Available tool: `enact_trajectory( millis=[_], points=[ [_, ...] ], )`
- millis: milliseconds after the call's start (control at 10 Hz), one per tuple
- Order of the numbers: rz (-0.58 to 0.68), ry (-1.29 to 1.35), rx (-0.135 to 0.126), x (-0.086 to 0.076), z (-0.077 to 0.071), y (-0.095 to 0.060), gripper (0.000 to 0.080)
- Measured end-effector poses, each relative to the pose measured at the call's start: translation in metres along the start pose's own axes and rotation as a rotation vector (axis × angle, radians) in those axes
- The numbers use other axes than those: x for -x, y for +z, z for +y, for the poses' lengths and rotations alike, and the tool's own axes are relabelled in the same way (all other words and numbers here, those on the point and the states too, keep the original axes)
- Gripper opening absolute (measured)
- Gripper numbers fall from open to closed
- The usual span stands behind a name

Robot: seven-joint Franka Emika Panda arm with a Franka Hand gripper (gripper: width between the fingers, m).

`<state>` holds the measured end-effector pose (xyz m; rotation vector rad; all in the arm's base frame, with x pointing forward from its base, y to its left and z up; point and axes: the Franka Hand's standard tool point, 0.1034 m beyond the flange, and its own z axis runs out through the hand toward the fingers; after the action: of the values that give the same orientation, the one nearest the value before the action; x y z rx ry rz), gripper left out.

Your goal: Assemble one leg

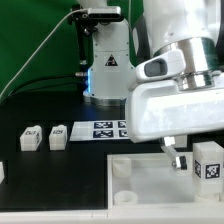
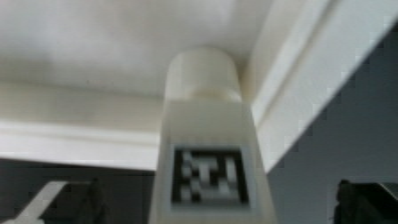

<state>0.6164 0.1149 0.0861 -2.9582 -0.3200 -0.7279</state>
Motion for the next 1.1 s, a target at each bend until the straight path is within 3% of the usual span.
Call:
enact_trajectory(
  millis=[200,500,600,900,1000,1100],
  points=[
    [-0.228,0.016,-0.045,-0.005,-0.004,0.002,0.0649],
    [-0.485,0.011,-0.083,-0.002,0.0,0.003,0.0649],
    [-0.482,0.012,-0.083,-0.011,0.004,0.007,0.0649],
    [-0.489,0.037,-0.077,-0.007,0.006,0.009,0.0649],
    [-0.489,0.037,-0.077,-0.007,0.006,0.009,0.0524],
    [-0.489,0.037,-0.077,-0.007,0.006,0.009,0.0524]
  ],
)
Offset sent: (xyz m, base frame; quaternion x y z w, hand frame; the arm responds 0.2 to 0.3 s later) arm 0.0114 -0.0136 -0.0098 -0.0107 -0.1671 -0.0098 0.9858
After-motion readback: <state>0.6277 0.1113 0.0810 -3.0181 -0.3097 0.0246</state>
